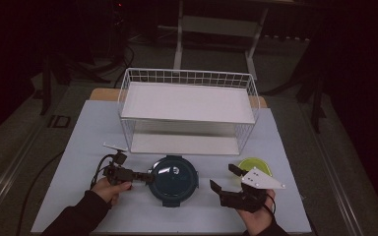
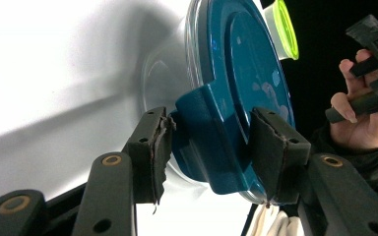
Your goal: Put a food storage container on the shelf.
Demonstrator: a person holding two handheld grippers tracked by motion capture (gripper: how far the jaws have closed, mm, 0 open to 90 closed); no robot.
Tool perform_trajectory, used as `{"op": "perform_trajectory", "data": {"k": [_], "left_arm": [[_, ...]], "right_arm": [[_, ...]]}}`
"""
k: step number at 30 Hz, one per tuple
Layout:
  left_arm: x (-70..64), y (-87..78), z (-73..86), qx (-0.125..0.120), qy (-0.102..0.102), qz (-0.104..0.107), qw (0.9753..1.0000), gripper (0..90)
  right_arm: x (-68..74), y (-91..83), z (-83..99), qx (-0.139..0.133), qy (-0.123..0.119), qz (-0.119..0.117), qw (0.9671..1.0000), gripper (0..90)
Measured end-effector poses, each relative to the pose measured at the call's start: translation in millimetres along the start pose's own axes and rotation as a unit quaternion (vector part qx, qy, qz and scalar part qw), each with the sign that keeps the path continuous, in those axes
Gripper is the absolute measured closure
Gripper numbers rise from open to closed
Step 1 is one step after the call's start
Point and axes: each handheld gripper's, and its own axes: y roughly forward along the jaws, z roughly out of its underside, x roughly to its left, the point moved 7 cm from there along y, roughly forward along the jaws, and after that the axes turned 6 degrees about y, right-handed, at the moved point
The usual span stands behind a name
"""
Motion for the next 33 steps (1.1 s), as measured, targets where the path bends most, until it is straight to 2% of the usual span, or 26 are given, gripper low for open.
{"op": "perform_trajectory", "data": {"k": [1, 2, 3, 4, 6, 7, 8, 14, 17, 19, 24, 27, 29, 30, 32, 33], "left_arm": [[-4.3, -1.4, 0.2, 0.000, 0.010, -0.003, 0.9999, 52.3], [-4.3, -1.4, 0.2, 0.000, 0.010, -0.003, 0.9999, 52.7], [-7.2, -1.7, 0.3, -0.001, 0.022, -0.008, 0.9997, 53.0], [-9.4, -2.3, 0.7, -0.003, 0.026, -0.009, 0.9996, 53.0], [-13.1, -3.6, 2.1, -0.003, 0.040, -0.014, 0.9991, 53.8], [-14.2, -4.0, 2.9, -0.005, 0.043, -0.015, 0.9990, 54.1], [-15.2, -4.5, 3.7, -0.004, 0.044, -0.017, 0.9989, 54.1], [-21.1, -6.6, 8.7, -0.011, 0.073, -0.026, 0.9969, 54.2], [-23.2, -7.6, 10.7, -0.010, 0.082, -0.030, 0.9961, 54.3], [-24.0, -8.4, 12.6, -0.010, 0.091, -0.030, 0.9954, 54.4], [-26.9, -10.1, 16.3, -0.010, 0.109, -0.031, 0.9935, 54.8], [-29.9, -10.6, 19.0, -0.009, 0.120, -0.025, 0.9924, 55.6], [-33.3, -10.6, 21.5, -0.005, 0.127, -0.020, 0.9918, 56.3], [-34.0, -10.6, 22.2, -0.004, 0.132, -0.018, 0.9911, 56.6], [-35.5, -10.6, 23.6, -0.003, 0.132, -0.016, 0.9911, 57.1], [-36.2, -10.6, 24.5, -0.004, 0.128, -0.015, 0.9917, 57.2]], "right_arm": [[2.2, 2.5, 1.5, 0.009, 0.011, -0.013, 0.9998, 18.5], [2.2, 2.5, 1.5, 0.009, 0.011, -0.013, 0.9998, 18.5], [3.3, 5.6, 3.4, 0.017, 0.018, -0.020, 0.9995, 19.7], [3.3, 5.6, 3.4, 0.017, 0.018, -0.020, 0.9995, 19.7], [4.4, 8.6, 6.1, 0.025, 0.034, -0.031, 0.9986, 21.1], [5.1, 11.8, 9.5, 0.036, 0.042, -0.040, 0.9977, 21.7], [5.1, 11.8, 9.5, 0.036, 0.042, -0.040, 0.9977, 21.7], [8.5, 24.8, 19.7, 0.073, 0.085, -0.071, 0.9912, 24.3], [10.2, 31.4, 22.6, 0.089, 0.119, -0.093, 0.9846, 27.2], [12.2, 35.1, 24.5, 0.099, 0.126, -0.100, 0.9820, 28.6], [15.5, 44.3, 30.6, 0.126, 0.160, -0.127, 0.9709, 32.1], [15.8, 48.4, 33.2, 0.137, 0.174, -0.137, 0.9654, 34.4], [16.2, 49.6, 34.5, 0.142, 0.177, -0.142, 0.9634, 35.9], [17.7, 50.3, 36.1, 0.149, 0.183, -0.151, 0.9601, 36.0], [18.3, 50.6, 37.8, 0.153, 0.186, -0.156, 0.9579, 36.3], [18.9, 50.3, 38.4, 0.156, 0.195, -0.161, 0.9548, 36.7]]}}
